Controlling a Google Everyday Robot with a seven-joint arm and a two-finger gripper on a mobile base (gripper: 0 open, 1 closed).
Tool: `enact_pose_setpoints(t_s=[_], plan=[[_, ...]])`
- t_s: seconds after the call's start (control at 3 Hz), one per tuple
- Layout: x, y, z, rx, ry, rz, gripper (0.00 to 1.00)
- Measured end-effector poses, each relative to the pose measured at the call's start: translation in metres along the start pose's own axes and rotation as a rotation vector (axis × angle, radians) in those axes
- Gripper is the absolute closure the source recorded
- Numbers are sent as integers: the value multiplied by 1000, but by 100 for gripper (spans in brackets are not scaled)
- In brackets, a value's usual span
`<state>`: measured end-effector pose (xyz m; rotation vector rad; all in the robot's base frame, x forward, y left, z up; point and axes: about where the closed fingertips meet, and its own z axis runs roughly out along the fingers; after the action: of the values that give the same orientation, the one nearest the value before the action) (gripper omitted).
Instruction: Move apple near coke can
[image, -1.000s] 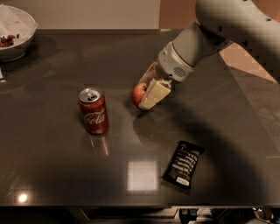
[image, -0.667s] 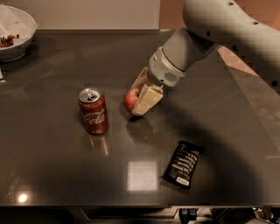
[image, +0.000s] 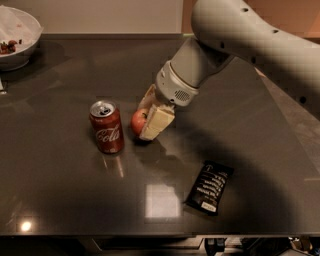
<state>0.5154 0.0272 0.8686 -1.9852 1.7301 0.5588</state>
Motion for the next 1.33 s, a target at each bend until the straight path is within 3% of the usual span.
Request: enact_pose_setpoints(t_s=[1.0, 1.33], plan=[[-2, 5, 14, 1, 22, -20, 12], [-3, 6, 15, 0, 23, -23, 0]])
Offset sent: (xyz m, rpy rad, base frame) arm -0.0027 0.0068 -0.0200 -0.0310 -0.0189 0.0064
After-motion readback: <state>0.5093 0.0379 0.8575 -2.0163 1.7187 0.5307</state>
